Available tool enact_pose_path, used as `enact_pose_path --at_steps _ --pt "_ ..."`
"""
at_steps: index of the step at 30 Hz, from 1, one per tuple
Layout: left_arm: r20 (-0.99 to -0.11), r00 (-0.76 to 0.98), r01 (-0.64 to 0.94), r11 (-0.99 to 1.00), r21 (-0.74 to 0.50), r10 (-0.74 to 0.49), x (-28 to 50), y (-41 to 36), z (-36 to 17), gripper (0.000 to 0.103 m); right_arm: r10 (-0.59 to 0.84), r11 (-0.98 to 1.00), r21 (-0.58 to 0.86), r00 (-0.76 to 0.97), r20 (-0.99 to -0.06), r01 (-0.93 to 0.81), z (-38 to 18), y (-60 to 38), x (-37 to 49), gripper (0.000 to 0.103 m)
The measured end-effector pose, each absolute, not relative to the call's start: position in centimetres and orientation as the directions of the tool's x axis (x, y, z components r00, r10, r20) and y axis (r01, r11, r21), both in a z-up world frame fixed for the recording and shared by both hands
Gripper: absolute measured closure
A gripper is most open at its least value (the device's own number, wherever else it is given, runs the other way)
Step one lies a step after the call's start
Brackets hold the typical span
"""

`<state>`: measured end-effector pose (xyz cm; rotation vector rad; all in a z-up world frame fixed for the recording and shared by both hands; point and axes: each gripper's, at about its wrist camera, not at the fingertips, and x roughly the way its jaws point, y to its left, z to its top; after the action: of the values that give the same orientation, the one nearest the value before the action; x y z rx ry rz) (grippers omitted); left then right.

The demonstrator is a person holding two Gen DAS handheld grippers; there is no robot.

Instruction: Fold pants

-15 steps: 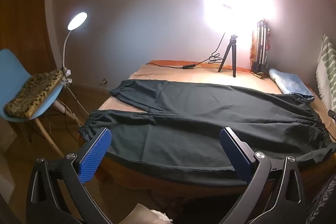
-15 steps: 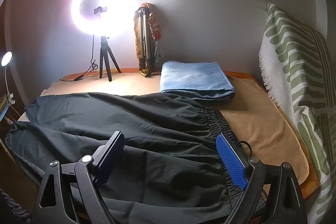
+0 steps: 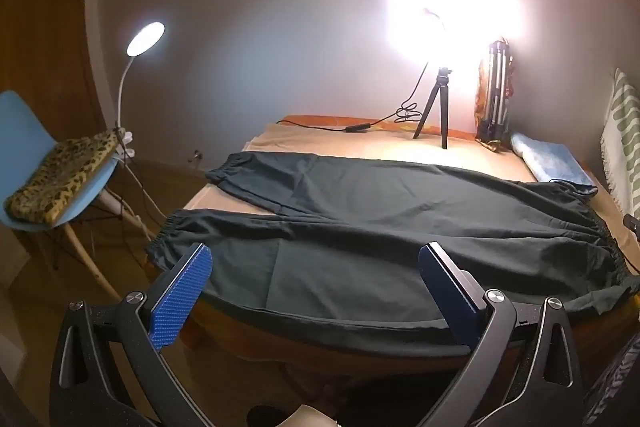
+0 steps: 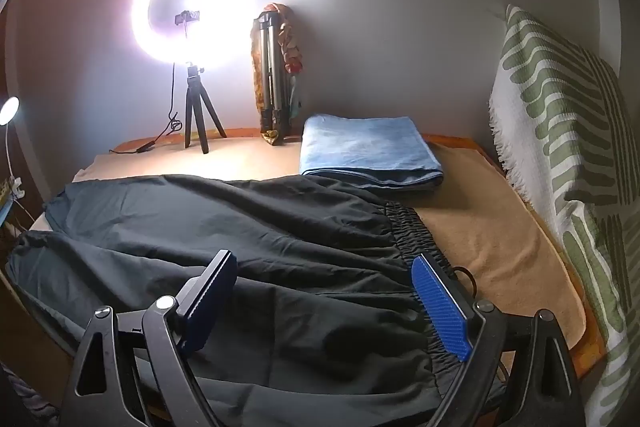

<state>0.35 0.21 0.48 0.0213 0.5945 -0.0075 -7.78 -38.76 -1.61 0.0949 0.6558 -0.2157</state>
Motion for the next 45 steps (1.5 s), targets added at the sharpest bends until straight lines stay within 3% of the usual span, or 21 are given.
enact_pose_path --at_steps 45 --pt "-0.557 0.830 0.013 1.000 0.010 -0.005 0.26 -0.26 0.04 0.000 -0.142 0.972 0.063 0.780 -0.610 0.226 -1.01 -38.91 -7.95 0.012"
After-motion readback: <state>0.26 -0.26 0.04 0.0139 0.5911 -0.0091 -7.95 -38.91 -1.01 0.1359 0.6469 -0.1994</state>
